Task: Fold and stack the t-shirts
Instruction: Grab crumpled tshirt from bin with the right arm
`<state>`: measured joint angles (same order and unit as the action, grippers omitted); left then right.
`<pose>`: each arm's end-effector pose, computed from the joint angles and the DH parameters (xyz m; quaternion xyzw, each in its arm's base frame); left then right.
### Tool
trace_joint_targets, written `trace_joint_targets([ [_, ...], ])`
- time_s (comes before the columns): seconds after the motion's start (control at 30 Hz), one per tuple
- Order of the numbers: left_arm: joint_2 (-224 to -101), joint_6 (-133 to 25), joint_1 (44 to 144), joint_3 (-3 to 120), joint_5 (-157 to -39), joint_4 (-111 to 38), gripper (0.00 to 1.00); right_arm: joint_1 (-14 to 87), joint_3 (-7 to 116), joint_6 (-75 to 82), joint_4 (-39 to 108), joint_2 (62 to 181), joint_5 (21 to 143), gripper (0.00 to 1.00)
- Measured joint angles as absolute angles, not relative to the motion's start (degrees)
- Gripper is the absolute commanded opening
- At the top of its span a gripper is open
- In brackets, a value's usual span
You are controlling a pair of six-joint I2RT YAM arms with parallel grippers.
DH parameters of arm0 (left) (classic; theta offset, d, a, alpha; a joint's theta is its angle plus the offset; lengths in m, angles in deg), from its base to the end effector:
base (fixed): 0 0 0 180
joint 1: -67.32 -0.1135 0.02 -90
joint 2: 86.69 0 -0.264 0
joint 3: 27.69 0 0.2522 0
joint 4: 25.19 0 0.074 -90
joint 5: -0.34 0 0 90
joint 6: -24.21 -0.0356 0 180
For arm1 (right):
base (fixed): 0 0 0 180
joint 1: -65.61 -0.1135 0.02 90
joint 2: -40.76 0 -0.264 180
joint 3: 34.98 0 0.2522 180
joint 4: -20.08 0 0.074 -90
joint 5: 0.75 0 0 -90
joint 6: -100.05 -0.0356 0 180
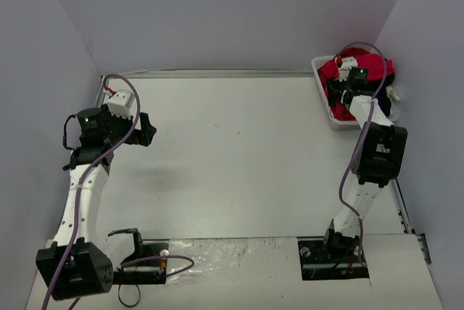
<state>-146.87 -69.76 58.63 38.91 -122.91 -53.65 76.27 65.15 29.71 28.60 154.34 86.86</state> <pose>0.2358 0.0163 0.3318 0.1271 0.8005 -0.1768 0.5584 0.4646 -0.0859 0.2558 -0.0767 0.8252 -0.1296 0.5443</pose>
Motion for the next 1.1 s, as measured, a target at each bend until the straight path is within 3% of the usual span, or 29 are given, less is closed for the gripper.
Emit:
trace_joint_targets([
  [0.07, -147.0, -70.0, 58.6, 38.9, -123.2, -54.0, 0.93, 76.3, 65.2, 30.3, 29.5, 155.8, 86.4, 0.28],
  [0.1, -147.2, -70.1, 58.6, 38.9, -123.4, -54.2, 0.92, 76.3, 65.2, 30.4, 30.2, 156.3, 86.2, 0.0],
  [0.27, -147.4, -70.2, 58.6, 38.9, -124.0, -55.5, 0.98, 76.2, 65.1, 30.1, 32.3, 156.6, 85.8, 0.0],
  [0.37, -147.4, -70.3, 58.6, 38.9, -124.2, -55.7, 0.94, 75.8, 64.3, 30.1, 34.2, 154.6, 85.2, 0.0],
  [0.6, -147.4, -70.3, 58.6, 38.9, -124.2, -56.0, 0.94, 71.4, 64.7, 29.8, 42.1, 140.2, 85.2, 0.0],
  [0.93, -147.5, -70.1, 58.6, 38.9, -124.3, -56.2, 0.94, 64.6, 86.2, 26.0, 51.6, 128.3, 82.2, 0.0],
  [1.1, -147.6, -70.1, 58.6, 38.9, -124.1, -56.4, 0.94, 59.5, 90.4, 22.4, 54.6, 128.1, 69.6, 0.0],
])
